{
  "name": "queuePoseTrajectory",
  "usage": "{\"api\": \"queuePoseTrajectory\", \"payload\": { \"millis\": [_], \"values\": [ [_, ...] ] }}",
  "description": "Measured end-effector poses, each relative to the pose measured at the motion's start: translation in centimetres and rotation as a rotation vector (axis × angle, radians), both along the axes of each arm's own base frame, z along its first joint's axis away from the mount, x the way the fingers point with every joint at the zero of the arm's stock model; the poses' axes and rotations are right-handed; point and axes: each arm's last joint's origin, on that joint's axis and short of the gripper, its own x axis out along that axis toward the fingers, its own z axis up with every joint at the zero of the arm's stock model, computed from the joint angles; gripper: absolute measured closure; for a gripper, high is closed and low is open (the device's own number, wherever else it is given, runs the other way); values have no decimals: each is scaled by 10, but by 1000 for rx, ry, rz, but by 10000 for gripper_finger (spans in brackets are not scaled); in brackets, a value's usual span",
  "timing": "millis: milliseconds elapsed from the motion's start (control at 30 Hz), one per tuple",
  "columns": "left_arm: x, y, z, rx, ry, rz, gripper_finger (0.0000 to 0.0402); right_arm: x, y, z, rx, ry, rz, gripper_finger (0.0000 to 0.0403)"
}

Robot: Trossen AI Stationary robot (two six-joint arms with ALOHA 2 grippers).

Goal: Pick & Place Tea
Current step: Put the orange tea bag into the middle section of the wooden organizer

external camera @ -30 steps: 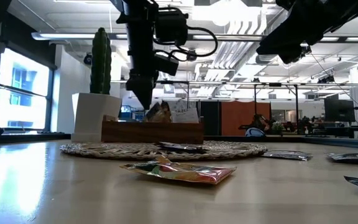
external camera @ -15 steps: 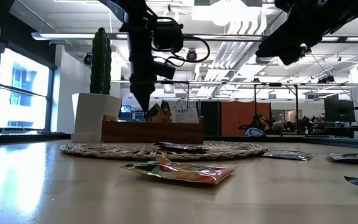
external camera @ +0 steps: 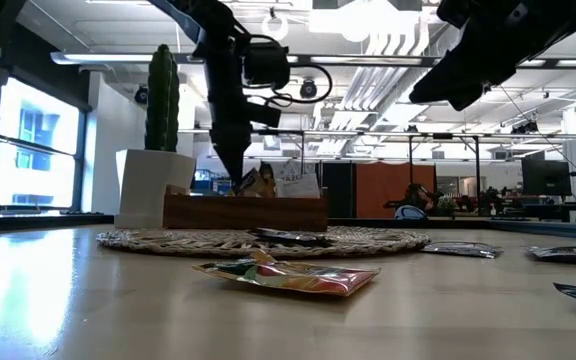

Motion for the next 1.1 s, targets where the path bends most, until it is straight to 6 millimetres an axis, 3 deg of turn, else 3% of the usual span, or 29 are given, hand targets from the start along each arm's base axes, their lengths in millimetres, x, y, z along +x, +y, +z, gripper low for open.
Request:
{"api": "queuePoseTrajectory", "payload": {
  "millis": [200, 500, 733, 933, 1100],
  "values": [
    [1, -2, -1, -56, -14, -47, 277, 0, 0, 1, 3, -6, 1, 305],
    [0, -4, -1, -29, 20, -58, 394, 1, 0, 1, 4, -12, 1, 305],
    [-7, -6, 12, 11, 141, -62, 387, 1, 0, 1, 4, -15, 1, 305],
    [1, -17, 21, 12, 123, -133, 395, 1, 0, 2, 6, -21, 1, 305],
    [2, -20, 21, 13, 123, -144, 380, 1, 0, 2, 6, -21, 2, 305]
  ]
}}
